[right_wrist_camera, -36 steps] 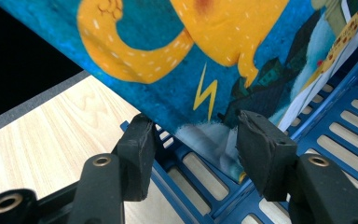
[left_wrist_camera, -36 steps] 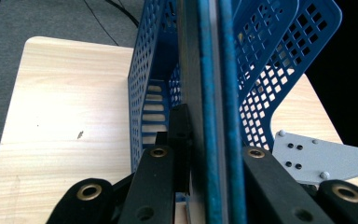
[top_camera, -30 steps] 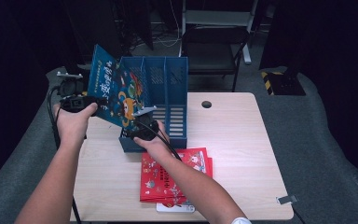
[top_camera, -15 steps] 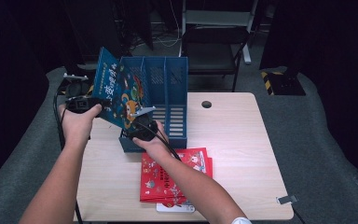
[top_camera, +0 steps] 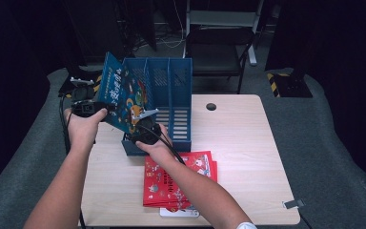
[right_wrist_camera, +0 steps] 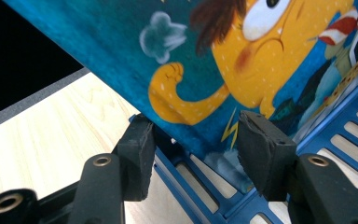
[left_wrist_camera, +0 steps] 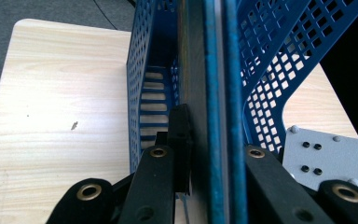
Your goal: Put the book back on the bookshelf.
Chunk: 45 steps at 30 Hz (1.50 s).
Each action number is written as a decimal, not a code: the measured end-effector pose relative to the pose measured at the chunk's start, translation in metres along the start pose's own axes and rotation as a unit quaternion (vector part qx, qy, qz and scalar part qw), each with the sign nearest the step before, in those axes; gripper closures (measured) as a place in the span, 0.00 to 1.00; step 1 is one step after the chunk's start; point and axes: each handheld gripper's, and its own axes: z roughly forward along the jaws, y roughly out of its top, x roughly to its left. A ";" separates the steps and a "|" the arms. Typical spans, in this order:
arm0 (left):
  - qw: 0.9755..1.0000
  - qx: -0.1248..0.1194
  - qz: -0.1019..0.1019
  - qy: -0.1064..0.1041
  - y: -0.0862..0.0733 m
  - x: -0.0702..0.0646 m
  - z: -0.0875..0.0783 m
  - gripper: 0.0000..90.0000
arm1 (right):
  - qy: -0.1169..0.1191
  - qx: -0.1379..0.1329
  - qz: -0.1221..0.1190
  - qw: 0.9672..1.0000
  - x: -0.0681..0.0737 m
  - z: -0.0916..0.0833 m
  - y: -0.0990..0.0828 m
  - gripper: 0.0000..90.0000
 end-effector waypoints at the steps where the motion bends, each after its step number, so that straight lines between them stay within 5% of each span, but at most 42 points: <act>1: 1.000 0.000 -0.006 0.000 0.000 -0.001 0.001 0.91 | -0.003 -0.002 -0.010 1.000 -0.001 0.000 0.000 0.53; 11: 1.000 0.006 0.003 0.008 0.000 -0.004 0.010 0.90 | -0.003 0.012 -0.015 1.000 -0.001 0.001 -0.001 0.53; 45: 1.000 -0.005 0.010 0.007 0.012 -0.015 0.030 0.87 | 0.012 -0.009 0.007 1.000 -0.010 0.000 0.000 0.60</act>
